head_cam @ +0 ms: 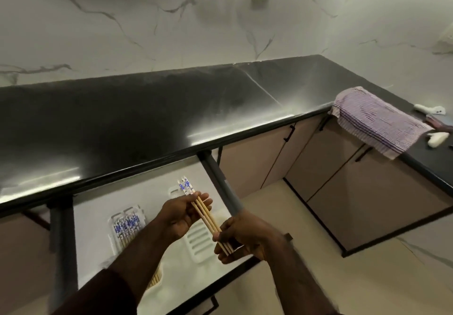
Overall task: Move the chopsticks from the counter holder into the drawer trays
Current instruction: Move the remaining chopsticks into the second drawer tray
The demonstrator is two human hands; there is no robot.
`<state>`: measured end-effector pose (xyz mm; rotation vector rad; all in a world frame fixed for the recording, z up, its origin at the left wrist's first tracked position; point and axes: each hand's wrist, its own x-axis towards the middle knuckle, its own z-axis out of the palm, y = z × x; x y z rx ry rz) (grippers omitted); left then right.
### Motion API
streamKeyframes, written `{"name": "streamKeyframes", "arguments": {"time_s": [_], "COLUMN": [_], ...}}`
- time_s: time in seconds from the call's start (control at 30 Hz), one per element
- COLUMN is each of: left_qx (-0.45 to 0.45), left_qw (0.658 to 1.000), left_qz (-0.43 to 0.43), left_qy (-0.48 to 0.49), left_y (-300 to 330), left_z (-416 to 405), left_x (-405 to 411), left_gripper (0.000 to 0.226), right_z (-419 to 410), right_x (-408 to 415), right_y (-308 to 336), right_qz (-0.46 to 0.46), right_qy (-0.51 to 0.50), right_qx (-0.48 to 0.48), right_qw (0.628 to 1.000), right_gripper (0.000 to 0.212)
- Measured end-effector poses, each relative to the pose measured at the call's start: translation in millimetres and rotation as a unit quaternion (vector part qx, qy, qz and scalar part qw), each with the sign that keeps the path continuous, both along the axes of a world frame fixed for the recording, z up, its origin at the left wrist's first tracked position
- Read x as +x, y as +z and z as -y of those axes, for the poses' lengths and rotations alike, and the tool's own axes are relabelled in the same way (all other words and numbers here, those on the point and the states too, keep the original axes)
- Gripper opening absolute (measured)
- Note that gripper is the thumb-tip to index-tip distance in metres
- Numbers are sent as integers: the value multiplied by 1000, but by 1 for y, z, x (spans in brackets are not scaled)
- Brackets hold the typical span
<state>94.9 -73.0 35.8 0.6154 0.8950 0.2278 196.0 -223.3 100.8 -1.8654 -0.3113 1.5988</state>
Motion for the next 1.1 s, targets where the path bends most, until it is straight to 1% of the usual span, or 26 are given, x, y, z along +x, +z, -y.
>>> {"name": "streamKeyframes", "arguments": {"time_s": [0.1,0.23,0.4,0.5,0.6,0.8,0.93,1.1], "left_qx": [-14,-39,-43,-46,-47,-61,-72,-77], "left_qw": [998,992,985,983,982,980,979,979], "left_qz": [-44,-101,-148,-160,-169,-175,-178,-175], "left_qy": [34,70,82,76,70,71,72,74], "left_y": [-27,-55,-82,-93,-106,-129,-142,-152], "left_z": [-7,-10,-16,-18,-22,-31,-33,-33], "left_x": [9,22,40,48,56,65,66,65], "left_gripper": [29,30,23,16,17,33,36,33], "right_z": [-17,-32,-48,-53,-59,-69,-72,-75], "right_x": [13,22,30,30,30,24,17,10], "right_y": [-28,-64,-109,-130,-149,-175,-189,-201], "right_qz": [4,7,19,31,66,135,197,281], "right_qy": [37,50,52,35,13,-7,15,72], "right_qx": [-32,-70,-107,-121,-122,-121,-123,-131], "right_qw": [999,996,993,992,990,983,973,948], "right_gripper": [25,27,26,23,19,14,19,25]}}
